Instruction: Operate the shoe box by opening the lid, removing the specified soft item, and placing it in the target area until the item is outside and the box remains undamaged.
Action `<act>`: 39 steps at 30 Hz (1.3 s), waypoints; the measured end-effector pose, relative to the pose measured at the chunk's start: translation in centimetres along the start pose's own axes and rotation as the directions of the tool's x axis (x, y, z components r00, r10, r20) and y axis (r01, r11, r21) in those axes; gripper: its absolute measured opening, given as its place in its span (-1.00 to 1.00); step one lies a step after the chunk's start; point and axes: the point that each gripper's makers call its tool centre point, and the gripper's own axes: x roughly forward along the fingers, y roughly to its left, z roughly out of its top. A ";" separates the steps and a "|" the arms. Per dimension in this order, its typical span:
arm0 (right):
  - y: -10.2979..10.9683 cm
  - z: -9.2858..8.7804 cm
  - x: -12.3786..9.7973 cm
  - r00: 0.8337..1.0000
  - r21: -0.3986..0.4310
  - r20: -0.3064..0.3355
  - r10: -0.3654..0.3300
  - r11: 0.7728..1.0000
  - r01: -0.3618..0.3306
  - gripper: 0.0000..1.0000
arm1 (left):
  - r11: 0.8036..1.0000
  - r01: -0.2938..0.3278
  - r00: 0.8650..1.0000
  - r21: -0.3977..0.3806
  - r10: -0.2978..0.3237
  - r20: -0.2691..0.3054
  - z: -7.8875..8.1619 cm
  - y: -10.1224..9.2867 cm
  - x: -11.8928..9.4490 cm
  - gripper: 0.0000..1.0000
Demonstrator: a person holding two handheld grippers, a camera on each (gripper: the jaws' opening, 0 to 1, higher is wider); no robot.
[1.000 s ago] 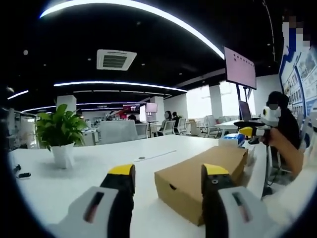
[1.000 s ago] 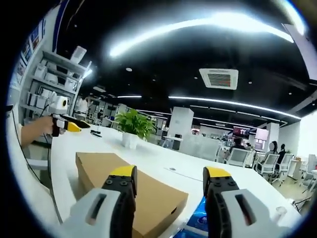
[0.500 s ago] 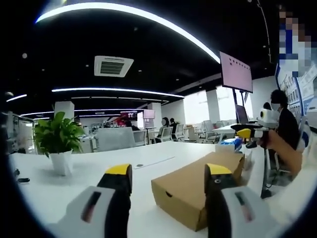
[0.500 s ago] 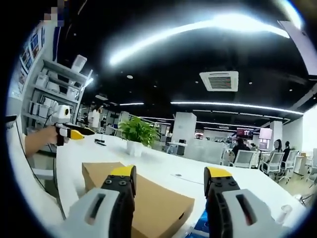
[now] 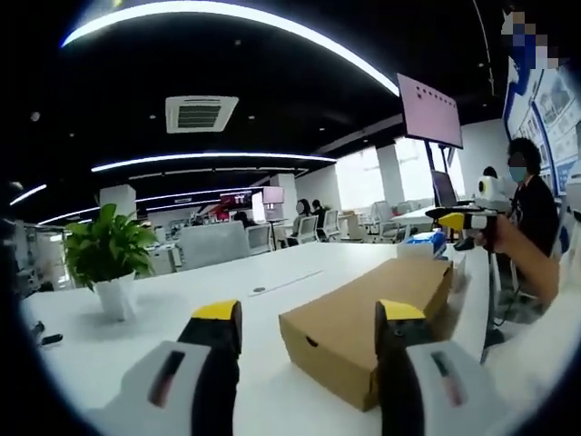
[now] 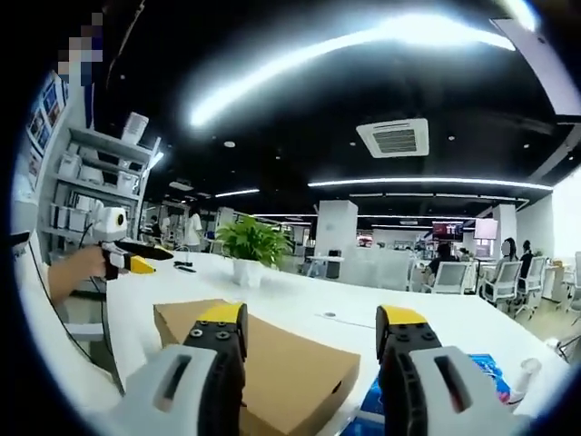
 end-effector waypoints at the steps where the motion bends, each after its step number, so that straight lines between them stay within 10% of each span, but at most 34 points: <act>1: 0.1 0.0 0.0 1.000 0.000 0.000 0.001 1.000 -0.001 0.14 | 1.000 0.001 1.000 -0.002 -0.001 0.002 0.0 0.0 0.0 0.21; 39: 1.9 -1.1 0.9 0.998 0.000 -0.014 0.058 0.998 -0.058 0.15 | 0.999 -0.009 1.000 0.035 0.010 -0.028 -0.7 0.5 0.1 0.19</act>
